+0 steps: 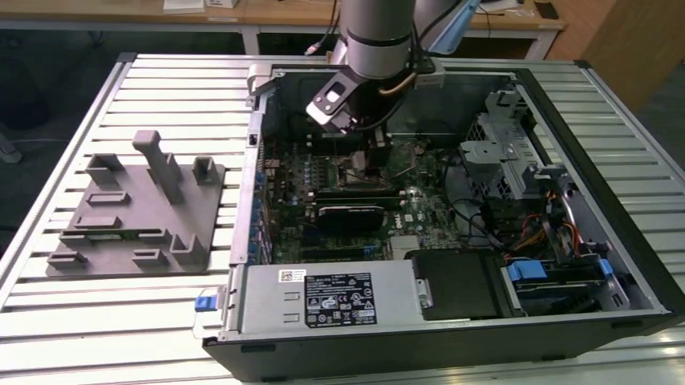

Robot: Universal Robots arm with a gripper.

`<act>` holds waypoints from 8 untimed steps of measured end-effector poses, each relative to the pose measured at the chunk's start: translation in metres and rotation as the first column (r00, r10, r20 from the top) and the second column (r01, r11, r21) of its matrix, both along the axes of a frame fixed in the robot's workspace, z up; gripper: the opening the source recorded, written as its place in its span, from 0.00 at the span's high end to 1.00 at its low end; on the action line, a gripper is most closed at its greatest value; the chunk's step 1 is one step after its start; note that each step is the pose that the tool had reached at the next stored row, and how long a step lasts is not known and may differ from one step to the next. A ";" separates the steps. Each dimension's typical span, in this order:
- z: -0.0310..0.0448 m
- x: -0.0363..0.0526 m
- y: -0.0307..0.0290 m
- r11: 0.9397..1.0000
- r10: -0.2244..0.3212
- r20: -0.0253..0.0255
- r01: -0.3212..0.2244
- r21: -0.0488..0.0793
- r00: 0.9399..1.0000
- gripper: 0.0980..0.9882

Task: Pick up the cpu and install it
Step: 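Place the cpu into insertion slot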

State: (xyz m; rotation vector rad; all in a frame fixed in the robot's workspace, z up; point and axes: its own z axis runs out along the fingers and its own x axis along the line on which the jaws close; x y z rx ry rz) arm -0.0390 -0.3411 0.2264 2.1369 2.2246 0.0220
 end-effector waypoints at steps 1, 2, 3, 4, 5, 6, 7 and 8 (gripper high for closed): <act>-0.0003 -0.0004 0.0000 1.000 -0.004 0.000 0.004 0.000 1.000 0.50; -0.0007 -0.0008 0.0000 1.000 -0.007 0.000 0.007 0.000 1.000 0.50; -0.0012 -0.0010 0.0001 1.000 -0.009 0.000 0.009 0.000 1.000 0.50; -0.0019 -0.0011 0.0003 1.000 -0.010 0.000 0.010 0.000 1.000 0.50; -0.0026 -0.0010 0.0004 1.000 -0.011 0.000 0.011 0.000 1.000 0.50; -0.0034 -0.0010 0.0004 1.000 -0.012 0.000 0.012 0.000 1.000 0.50; -0.0043 -0.0011 0.0005 1.000 -0.013 0.000 0.013 0.000 1.000 0.50; -0.0053 -0.0011 0.0005 1.000 -0.014 0.000 0.014 0.000 1.000 0.50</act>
